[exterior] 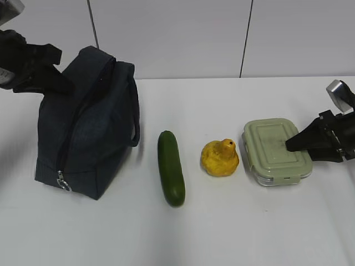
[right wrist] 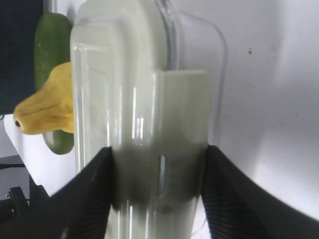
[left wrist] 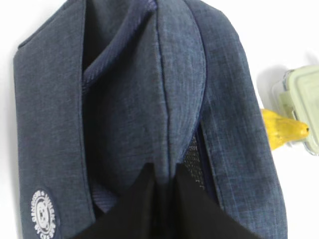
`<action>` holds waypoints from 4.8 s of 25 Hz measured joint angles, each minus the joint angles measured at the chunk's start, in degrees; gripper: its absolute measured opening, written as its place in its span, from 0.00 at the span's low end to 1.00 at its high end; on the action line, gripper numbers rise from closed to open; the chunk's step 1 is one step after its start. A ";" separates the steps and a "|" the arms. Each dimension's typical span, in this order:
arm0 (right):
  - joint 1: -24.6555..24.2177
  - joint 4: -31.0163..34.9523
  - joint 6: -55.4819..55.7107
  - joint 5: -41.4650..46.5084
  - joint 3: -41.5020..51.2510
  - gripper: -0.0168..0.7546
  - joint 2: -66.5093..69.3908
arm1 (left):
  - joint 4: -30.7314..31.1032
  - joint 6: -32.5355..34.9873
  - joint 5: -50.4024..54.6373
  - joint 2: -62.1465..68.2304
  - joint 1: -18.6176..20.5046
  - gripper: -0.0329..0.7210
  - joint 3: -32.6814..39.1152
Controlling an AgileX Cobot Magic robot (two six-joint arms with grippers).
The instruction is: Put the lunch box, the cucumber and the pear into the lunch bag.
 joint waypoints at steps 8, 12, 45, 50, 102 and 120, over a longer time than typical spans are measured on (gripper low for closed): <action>0.00 0.27 -0.14 0.00 0.00 0.53 0.00 | 2.91 0.00 2.17 0.00 -1.43 0.06 -1.88; 0.00 0.42 -0.14 0.00 0.00 0.53 0.05 | 3.76 0.00 1.29 0.00 -5.40 0.06 -1.92; -0.13 8.24 -0.55 -1.33 0.17 0.53 -1.62 | 17.75 -8.81 0.19 0.00 -8.35 0.06 -6.50; -0.13 9.72 -0.55 -1.48 0.17 0.53 -1.62 | 17.75 -8.87 0.51 0.00 -8.37 0.06 -6.50; 14.77 17.19 1.79 -1.09 0.57 0.53 -14.40 | 13.90 -14.67 0.64 3.10 -10.77 0.06 -6.55; 19.66 20.21 3.84 -0.86 -2.45 0.53 -16.07 | 12.62 -14.82 -0.35 3.10 -12.23 0.06 -6.55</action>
